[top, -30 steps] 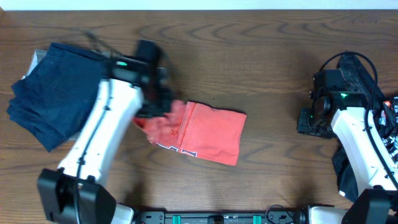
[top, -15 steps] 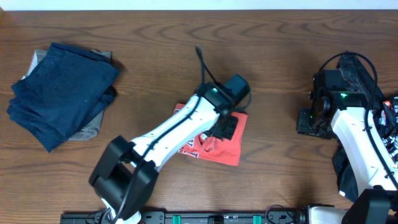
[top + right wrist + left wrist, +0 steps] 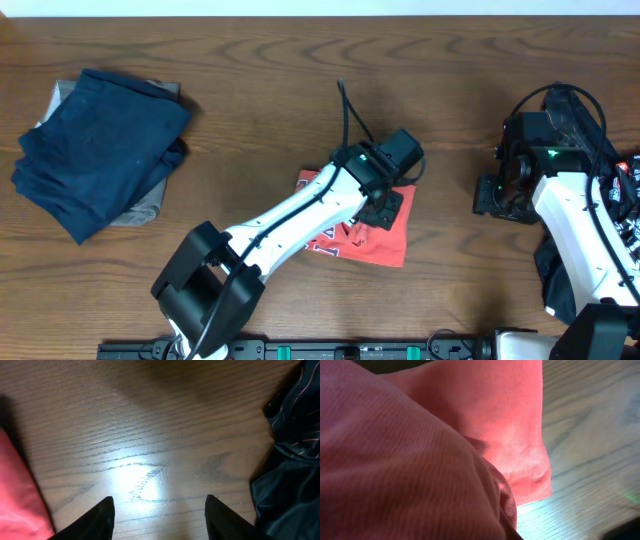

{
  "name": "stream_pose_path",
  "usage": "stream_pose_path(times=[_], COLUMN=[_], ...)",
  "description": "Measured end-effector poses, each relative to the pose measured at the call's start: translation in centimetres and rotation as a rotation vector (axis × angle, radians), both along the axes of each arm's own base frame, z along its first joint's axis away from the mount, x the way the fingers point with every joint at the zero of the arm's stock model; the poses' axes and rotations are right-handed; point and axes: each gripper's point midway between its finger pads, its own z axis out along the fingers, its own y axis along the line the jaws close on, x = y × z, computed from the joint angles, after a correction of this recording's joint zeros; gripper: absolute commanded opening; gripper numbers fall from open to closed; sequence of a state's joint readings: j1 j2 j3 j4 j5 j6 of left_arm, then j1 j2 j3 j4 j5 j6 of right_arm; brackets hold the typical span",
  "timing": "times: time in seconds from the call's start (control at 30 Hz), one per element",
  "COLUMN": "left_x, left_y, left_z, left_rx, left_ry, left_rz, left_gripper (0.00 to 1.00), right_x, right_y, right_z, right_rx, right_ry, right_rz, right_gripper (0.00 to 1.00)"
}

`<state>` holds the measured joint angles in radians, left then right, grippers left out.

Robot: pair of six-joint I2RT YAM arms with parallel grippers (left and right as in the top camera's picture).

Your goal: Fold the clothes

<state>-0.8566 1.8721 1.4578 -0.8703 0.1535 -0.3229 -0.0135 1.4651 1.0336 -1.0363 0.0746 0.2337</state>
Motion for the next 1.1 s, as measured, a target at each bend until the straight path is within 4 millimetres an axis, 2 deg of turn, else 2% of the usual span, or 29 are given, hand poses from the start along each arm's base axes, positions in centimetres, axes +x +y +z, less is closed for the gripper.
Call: stream_pose_path(times=[0.07,0.1,0.13,0.3,0.47,0.57,0.63,0.77,0.83,0.93,1.03,1.1], left_x=[-0.4,-0.6,-0.8,-2.4,-3.0,-1.4,0.7,4.9,6.3,7.7,8.2,8.3], left_y=[-0.8,-1.3,-1.8,-2.7,-1.0,1.1,2.6,8.1,10.6,12.9,13.8,13.7], left_z=[0.1,0.2,0.3,0.3,1.1,4.5,8.1,15.6,17.1,16.5,13.4,10.8], left_rx=[-0.025,-0.04,-0.054,-0.071,-0.036,-0.045,-0.084,-0.166,-0.173,-0.154,-0.114,-0.083], left_ry=[0.002,0.003,0.003,0.025,0.031,-0.055,-0.16,-0.358,-0.397,-0.384,-0.304,-0.239], left_rz=[-0.015,-0.03,-0.045,-0.132,-0.225,-0.217,-0.173,0.035,0.136,0.235,0.278,0.281], left_gripper=[0.17,0.28,0.31,0.42,0.44,0.51,0.58,0.65,0.68,0.69,0.7,0.7], right_x=[0.0,0.0,0.0,0.0,0.2,0.8,1.3,2.0,2.2,1.9,1.2,1.2], right_y=[0.1,0.1,0.2,0.6,1.1,2.0,3.4,7.5,9.7,12.2,14.0,14.7], right_z=[0.0,0.0,0.0,0.0,0.0,0.1,0.2,0.9,1.2,1.6,1.7,1.6], right_rx=[0.005,0.009,0.014,0.036,0.061,0.111,0.176,0.307,0.352,0.399,0.415,0.401], right_ry=[0.0,-0.001,-0.001,-0.001,-0.007,-0.033,-0.058,-0.107,-0.13,-0.141,-0.131,-0.135], right_rz=[0.001,0.001,0.001,0.004,0.018,0.068,0.129,0.29,0.363,0.443,0.499,0.522], right_gripper=[0.58,0.58,0.58,0.59,0.59,0.6,0.6,0.61,0.62,0.63,0.64,0.61])
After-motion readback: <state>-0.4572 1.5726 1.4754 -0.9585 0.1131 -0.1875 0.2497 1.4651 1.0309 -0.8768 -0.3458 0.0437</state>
